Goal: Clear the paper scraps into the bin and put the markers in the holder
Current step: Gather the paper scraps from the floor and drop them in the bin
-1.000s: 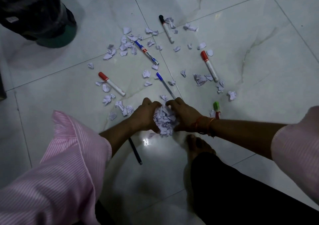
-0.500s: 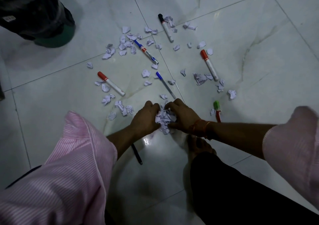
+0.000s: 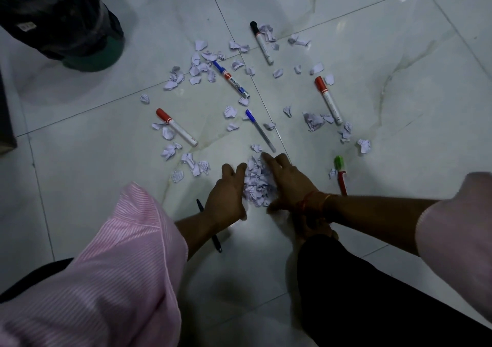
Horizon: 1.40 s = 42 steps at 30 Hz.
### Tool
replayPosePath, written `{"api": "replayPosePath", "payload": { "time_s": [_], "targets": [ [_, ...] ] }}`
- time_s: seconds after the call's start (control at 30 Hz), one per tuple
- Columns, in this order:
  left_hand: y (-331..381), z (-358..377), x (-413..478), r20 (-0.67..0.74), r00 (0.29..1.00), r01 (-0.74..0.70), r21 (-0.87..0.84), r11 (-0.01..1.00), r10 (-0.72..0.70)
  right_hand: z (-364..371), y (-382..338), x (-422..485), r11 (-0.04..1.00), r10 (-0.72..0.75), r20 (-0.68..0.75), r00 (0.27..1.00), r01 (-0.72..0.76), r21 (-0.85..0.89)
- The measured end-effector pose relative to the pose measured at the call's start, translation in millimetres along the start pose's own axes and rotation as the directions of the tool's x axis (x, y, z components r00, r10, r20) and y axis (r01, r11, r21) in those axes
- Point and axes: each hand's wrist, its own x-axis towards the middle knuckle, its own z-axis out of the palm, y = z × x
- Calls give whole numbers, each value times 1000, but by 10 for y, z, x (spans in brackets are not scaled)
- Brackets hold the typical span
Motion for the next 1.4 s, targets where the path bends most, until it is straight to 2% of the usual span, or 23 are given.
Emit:
{"api": "replayPosePath", "payload": {
  "time_s": [0.1, 0.27, 0.43, 0.63, 0.77, 0.87, 0.93, 1.0, 1.13, 1.2, 1.4],
  "targets": [
    [53, -49, 53, -59, 998, -14, -138, 990, 5, 40, -109, 109, 998, -16, -52, 998, 19, 56],
    [101, -147, 218, -156, 983, 47, -306, 951, -98, 4, -166, 250, 986, -27, -86, 996, 41, 161],
    [182, -182, 272, -173, 976, 61, -367, 928, -132, -49, -203, 322, 961, -24, -79, 997, 45, 272],
    [198, -424, 270, -86, 952, 207, -521, 828, -292, -262, -332, 441, 920, -38, -85, 996, 68, 385],
    [160, -768, 290, -126, 948, 173, -565, 807, -291, -526, -500, 527, 898, -65, -108, 992, 105, 427],
    [93, -1019, 340, -114, 944, 153, -679, 718, -309, -704, -651, 625, 890, -71, -145, 987, 128, 437],
    [36, -1199, 325, -80, 942, 185, -688, 702, -326, -840, -800, 680, 885, -88, -136, 987, 140, 444],
    [-46, -1402, 280, -90, 947, 155, -715, 682, -310, -994, -971, 741, 873, -104, -117, 988, 147, 465],
    [-199, -1935, 113, -150, 943, 97, -731, 676, -298, -1285, -1403, 871, 834, -119, -104, 987, 156, 530],
    [-301, -2180, 20, -165, 936, 78, -764, 640, -311, -1439, -1656, 938, 822, -143, -108, 984, 178, 541],
    [-732, -2881, -279, -231, 926, 2, -788, 616, -299, -1885, -2582, 1099, 843, -209, -25, 978, 193, 501]
  ]
}}
